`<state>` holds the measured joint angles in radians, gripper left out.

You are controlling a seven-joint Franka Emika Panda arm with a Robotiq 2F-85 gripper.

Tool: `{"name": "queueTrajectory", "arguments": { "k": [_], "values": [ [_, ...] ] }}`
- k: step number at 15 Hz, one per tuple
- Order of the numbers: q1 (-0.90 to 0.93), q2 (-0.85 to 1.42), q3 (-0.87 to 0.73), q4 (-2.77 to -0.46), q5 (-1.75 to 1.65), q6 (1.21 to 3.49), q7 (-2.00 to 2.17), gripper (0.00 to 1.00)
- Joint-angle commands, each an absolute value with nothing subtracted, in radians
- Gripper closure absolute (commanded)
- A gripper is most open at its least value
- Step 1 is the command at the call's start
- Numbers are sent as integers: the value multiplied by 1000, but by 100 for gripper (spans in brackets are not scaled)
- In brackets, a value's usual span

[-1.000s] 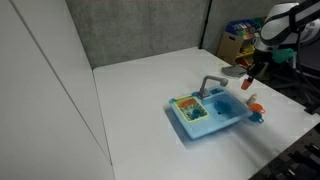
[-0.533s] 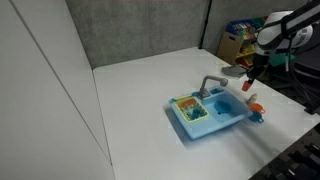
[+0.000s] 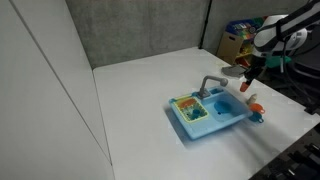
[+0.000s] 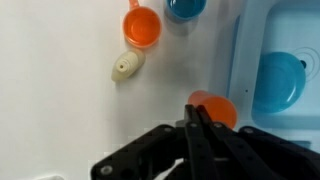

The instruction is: Remove the orange cup from the sink and put it on the cupboard

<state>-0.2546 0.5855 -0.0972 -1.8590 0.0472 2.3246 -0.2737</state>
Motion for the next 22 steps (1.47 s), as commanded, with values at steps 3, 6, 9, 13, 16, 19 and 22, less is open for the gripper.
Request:
{"name": "queueTrajectory", "arguments": {
  "k": [3,6,9,13,16,19,22],
  "values": [
    [-260,584,-94,-1854,40,2319,-269,98],
    [-276,590,-98,-1829,52,2309,-270,98],
    [-297,606,-97,-1798,66,2302,-273,98],
    [-331,644,-88,-1747,99,2310,-280,98],
    [-342,685,-86,-1709,117,2314,-277,98],
    [-344,731,-89,-1674,114,2313,-270,98],
    [-344,781,-93,-1641,104,2312,-263,98]
  ]
}}
